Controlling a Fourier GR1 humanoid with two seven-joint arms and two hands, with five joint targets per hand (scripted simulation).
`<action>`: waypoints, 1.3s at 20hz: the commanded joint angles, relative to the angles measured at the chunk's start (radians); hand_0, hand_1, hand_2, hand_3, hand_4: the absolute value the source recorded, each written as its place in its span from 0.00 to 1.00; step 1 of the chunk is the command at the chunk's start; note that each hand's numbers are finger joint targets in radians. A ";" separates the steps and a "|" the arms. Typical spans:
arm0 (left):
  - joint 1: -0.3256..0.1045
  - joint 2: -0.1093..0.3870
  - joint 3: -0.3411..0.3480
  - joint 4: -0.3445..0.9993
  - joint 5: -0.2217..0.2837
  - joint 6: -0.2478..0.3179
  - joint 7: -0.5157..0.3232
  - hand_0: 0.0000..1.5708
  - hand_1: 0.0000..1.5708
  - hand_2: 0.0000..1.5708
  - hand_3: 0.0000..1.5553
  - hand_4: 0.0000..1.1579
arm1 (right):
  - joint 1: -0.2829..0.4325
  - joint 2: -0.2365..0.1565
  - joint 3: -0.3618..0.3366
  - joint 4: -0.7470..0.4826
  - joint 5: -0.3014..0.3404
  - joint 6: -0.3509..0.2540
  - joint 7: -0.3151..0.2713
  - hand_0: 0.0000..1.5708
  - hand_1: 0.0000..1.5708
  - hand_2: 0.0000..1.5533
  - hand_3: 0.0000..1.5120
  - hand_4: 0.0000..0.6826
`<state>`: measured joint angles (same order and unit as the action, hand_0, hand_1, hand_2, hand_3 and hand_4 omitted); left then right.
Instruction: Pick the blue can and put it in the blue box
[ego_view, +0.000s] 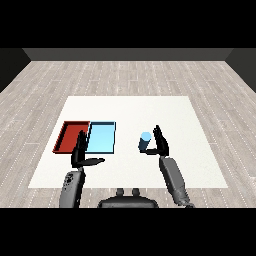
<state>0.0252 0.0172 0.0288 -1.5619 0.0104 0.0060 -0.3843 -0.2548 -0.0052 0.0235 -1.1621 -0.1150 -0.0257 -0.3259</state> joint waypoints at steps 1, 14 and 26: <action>0.099 0.023 0.002 -0.078 0.032 -0.045 0.004 0.00 0.00 0.00 0.00 0.00 | -0.106 -0.014 -0.056 0.159 -0.005 0.014 -0.035 0.00 0.00 0.00 0.00 0.00; 0.054 0.000 -0.020 -0.036 -0.029 0.011 -0.012 0.00 0.00 0.00 0.00 0.00 | -0.208 0.005 -0.023 0.327 -0.106 -0.034 -0.075 0.00 0.00 0.00 0.00 0.00; -0.039 0.047 0.027 -0.068 0.010 -0.005 0.088 0.00 0.00 0.00 0.00 0.00 | -0.216 0.005 0.004 0.446 -0.197 -0.014 -0.158 0.00 0.00 0.00 0.00 0.00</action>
<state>0.0362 0.0506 0.0515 -1.6056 0.0119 0.0030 -0.3667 -0.4800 -0.0034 -0.0038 -0.7064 -0.2742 -0.0394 -0.4898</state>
